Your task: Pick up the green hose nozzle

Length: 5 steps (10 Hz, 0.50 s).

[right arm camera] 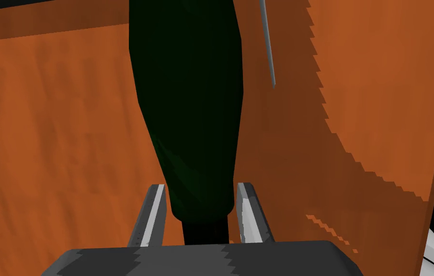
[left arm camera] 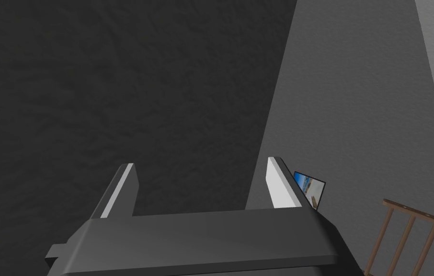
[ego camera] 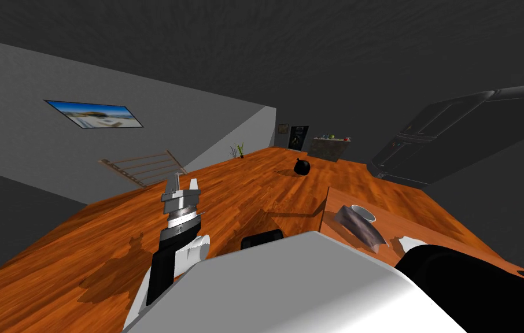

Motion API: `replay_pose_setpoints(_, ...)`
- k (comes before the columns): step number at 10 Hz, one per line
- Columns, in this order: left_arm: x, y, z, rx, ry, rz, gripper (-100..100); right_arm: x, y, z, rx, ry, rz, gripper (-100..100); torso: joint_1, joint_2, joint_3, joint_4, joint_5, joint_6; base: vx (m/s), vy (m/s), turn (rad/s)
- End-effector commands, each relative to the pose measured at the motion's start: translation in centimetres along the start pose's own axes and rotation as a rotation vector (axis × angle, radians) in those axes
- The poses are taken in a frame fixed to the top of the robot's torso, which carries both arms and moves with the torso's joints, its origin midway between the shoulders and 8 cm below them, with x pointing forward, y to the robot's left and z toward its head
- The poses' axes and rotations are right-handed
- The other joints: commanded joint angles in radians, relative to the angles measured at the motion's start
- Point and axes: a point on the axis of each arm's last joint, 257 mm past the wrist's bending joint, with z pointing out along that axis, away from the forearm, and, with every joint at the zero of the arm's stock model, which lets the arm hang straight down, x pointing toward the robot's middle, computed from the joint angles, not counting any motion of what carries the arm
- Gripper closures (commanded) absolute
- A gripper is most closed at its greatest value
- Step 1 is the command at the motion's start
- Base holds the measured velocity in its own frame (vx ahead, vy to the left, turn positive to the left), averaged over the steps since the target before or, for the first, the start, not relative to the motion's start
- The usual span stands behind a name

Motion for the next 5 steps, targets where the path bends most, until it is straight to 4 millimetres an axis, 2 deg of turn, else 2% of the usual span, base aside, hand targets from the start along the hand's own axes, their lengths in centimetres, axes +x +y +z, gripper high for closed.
replay_pose_setpoints(1,0.0,0.0,0.0,0.0,0.0,0.0,0,0.0,0.0,0.0,0.0,0.0,0.0,0,0.0,0.0,0.0,0.0,0.0,0.0,0.0,0.0,0.0)
replay_pose_setpoints(2,0.0,0.0,0.0,0.0,0.0,0.0,0,1.0,-1.2,-1.0,0.007,-0.001,-0.005,100,0.0,0.0,0.0,0.0,0.0,0.0,0.037,0.056,-0.057)
replay_pose_setpoints(4,0.0,0.0,0.0,0.0,0.0,0.0,0,1.0,-1.4,-1.1,0.008,0.0,-0.011,100,0.007,-0.003,-0.002,-0.001,0.002,0.001,0.026,0.071,-0.033)
replay_pose_setpoints(5,0.0,0.0,0.0,0.0,0.0,0.0,0,1.0,-1.4,-1.2,0.007,-0.001,-0.008,0,0.005,-0.002,-0.001,-0.001,0.002,0.0,0.003,0.009,-0.001)
